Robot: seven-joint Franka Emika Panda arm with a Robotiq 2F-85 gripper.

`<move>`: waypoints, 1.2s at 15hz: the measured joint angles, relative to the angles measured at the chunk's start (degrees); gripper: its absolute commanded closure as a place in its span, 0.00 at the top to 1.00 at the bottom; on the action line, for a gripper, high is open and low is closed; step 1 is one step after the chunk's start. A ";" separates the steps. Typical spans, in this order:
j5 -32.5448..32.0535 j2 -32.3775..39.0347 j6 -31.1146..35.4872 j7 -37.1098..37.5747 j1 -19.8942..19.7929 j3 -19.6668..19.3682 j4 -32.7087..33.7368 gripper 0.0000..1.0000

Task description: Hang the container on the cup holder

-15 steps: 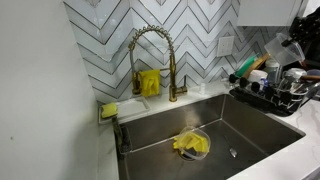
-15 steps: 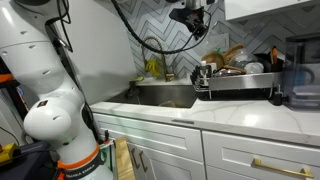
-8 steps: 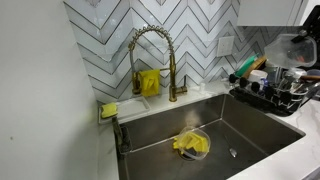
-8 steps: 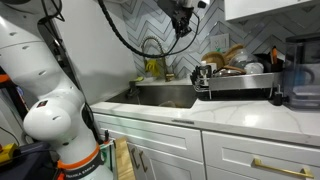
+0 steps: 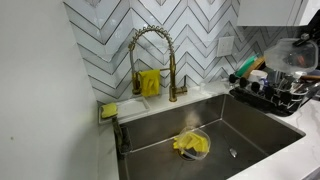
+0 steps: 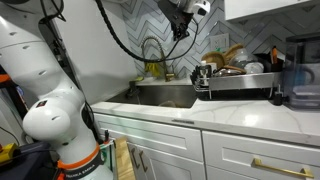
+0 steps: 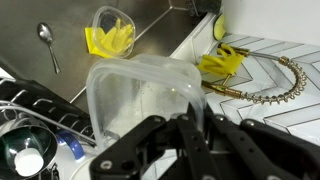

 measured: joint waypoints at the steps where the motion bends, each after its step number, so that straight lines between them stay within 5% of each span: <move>1: 1.39 0.32 -0.25 -0.15 -0.18 -0.17 -0.06 0.01; 7: 13.87 5.15 -7.82 -1.07 -1.05 -0.92 -0.22 0.01; 18: 14.83 9.34 -7.52 -0.84 -1.03 0.75 1.30 0.01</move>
